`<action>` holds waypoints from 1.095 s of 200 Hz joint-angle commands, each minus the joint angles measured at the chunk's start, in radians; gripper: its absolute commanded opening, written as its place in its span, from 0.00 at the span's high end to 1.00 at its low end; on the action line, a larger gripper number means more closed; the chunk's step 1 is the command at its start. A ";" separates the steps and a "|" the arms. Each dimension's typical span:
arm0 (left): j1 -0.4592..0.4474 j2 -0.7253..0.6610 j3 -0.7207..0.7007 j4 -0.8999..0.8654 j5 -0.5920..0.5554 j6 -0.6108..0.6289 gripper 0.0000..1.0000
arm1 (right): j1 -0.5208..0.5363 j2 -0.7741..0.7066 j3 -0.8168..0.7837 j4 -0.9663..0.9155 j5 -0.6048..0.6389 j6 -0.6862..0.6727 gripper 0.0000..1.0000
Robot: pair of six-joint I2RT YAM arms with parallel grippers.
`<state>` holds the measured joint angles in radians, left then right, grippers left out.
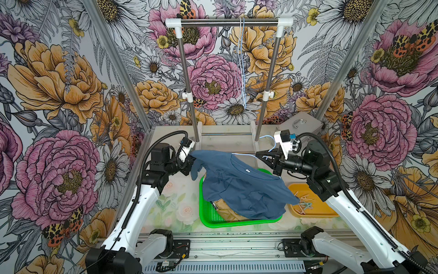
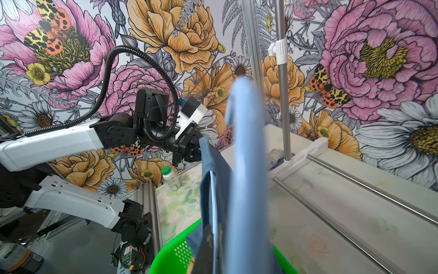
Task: Remove the clothespins securing t-shirts to the hanger
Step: Remove the T-shirt from the hanger.
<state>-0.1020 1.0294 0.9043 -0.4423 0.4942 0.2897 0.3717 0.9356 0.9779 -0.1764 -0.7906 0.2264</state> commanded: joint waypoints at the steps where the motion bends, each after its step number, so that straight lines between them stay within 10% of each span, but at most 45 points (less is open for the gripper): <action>1: 0.075 -0.049 -0.019 0.079 -0.010 -0.140 1.00 | -0.044 -0.086 -0.033 0.010 0.013 -0.091 1.00; 108: 0.200 -0.094 -0.041 0.096 0.040 -0.238 1.00 | -0.239 -0.252 -0.023 0.025 0.024 -0.072 1.00; 142: -0.034 -0.118 0.007 0.097 -0.076 -0.196 1.00 | -0.181 -0.193 -0.070 0.345 0.100 0.159 1.00; 164: -0.223 -0.108 0.045 0.102 -0.210 -0.191 1.00 | -0.024 -0.138 -0.049 0.422 0.278 0.084 1.00; 219: -0.347 -0.121 0.056 0.103 -0.243 -0.241 1.00 | 0.183 0.095 0.071 0.685 0.394 0.054 1.00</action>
<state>-0.4152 0.9302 0.9558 -0.3565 0.3191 0.0731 0.4984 0.9749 0.9691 0.3111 -0.4919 0.2981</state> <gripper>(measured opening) 0.045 0.062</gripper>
